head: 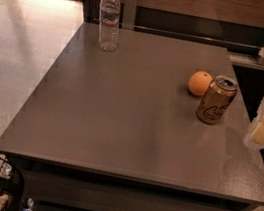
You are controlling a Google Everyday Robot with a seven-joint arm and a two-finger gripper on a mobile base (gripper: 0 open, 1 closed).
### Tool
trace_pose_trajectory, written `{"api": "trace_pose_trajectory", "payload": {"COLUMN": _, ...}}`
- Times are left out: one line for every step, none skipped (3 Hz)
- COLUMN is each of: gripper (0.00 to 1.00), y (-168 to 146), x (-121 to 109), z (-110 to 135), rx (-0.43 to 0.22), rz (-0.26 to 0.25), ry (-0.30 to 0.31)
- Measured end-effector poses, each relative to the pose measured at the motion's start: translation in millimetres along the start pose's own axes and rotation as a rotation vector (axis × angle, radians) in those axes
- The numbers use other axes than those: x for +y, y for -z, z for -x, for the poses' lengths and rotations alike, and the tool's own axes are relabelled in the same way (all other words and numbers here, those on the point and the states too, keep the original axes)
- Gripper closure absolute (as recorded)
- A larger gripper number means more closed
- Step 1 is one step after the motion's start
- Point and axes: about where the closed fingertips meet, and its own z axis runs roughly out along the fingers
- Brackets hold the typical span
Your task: Pick water bottle
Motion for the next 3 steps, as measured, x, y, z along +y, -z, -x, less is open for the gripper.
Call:
{"api": "trace_pose_trajectory", "payload": {"gripper": 0.00, "y": 0, "x": 0, "z": 0, "rx": -0.001, "rz": -0.001, "ry": 0.000}}
{"api": "trace_pose_trajectory", "payload": {"gripper": 0.00, "y": 2, "x": -16, "z": 16, "rx": -0.058, "rz": -0.042, "ry": -0.005}}
{"api": "trace_pose_trajectory", "payload": {"gripper": 0.00, "y": -3, "x": -32, "z": 42, "rx": -0.171, "rz": -0.093, "ry": -0.033}}
